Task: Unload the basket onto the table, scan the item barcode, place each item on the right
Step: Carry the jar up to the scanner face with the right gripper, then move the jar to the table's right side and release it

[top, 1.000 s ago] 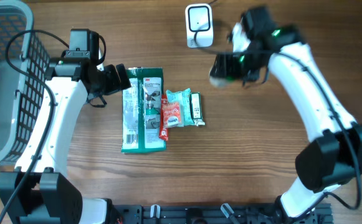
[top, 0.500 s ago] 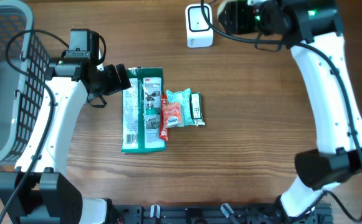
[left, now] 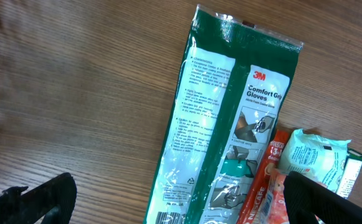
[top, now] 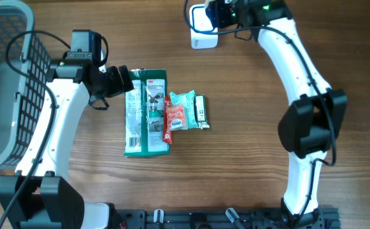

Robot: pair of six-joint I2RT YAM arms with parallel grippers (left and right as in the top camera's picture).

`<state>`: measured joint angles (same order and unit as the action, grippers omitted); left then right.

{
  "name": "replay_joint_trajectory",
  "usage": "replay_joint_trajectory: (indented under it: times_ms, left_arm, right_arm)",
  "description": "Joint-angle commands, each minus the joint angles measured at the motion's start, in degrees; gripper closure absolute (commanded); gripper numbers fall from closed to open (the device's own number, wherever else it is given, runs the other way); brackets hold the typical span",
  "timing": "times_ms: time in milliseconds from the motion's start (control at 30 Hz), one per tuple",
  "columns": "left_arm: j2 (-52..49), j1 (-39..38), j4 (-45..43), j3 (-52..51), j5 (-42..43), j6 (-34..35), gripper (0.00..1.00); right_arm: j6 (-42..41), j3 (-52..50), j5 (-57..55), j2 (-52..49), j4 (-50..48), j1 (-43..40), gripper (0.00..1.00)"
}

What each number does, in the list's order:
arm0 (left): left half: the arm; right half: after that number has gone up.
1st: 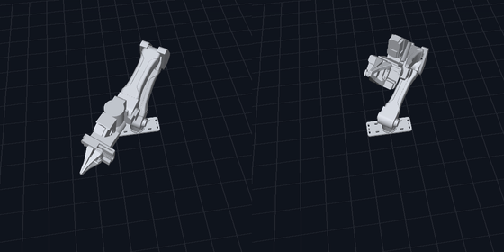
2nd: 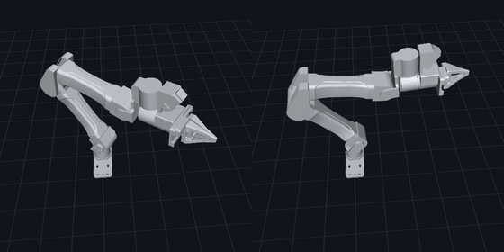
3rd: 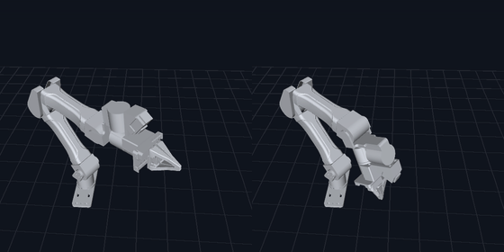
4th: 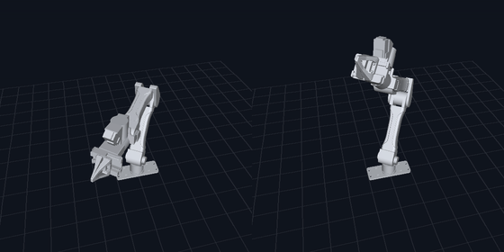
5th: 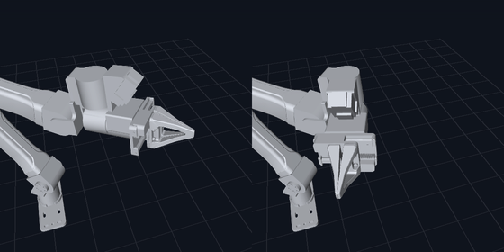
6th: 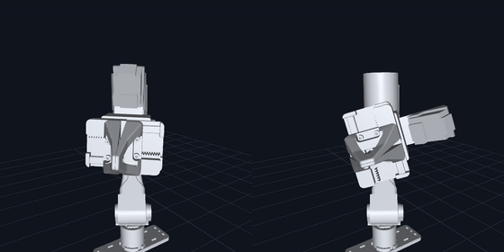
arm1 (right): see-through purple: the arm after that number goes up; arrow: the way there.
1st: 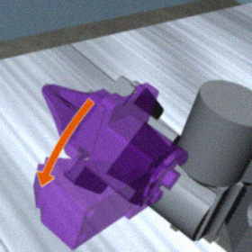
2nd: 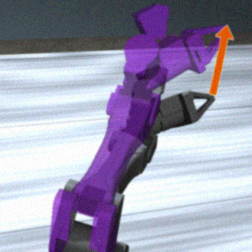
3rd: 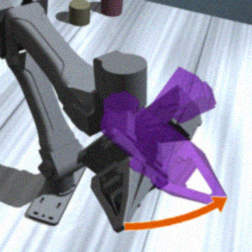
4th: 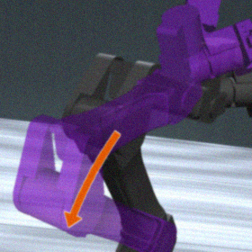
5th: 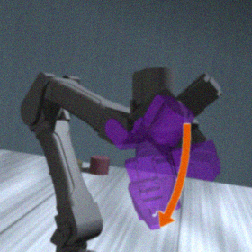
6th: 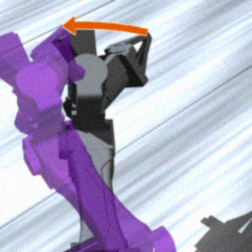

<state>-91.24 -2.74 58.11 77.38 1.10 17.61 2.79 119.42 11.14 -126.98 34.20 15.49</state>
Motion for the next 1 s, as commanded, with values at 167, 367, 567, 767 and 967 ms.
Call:
replay_joint_trajectory:
  times_ms: [167,367,567,767,967]
  left_arm:
    - [-0.1,-0.1,0.0,0.5,-0.7,-0.9,0.00]
    - [-0.1,-0.1,0.0,0.5,-0.7,-0.9,0.00]
    - [-0.1,-0.1,0.0,0.5,-0.7,-0.9,0.00]
    - [-0.1,-0.1,0.0,0.5,-0.7,-0.9,0.00]
    - [-0.1,-0.1,0.0,0.5,-0.7,-0.9,0.00]
  right_arm:
    - [3.1,1.0,-8.6,-3.5,-13.6,3.6,0.95]
    - [3.0,1.0,-8.6,-7.8,-20.1,4.6,0.96]
    - [-1.7,1.0,-11.8,-12.3,-24.6,4.2,0.96]
    - [-1.3,1.0,-11.8,-12.6,-27.7,4.2,0.94]
    - [-1.5,1.1,-11.7,-11.9,-27.6,3.9,0.95]
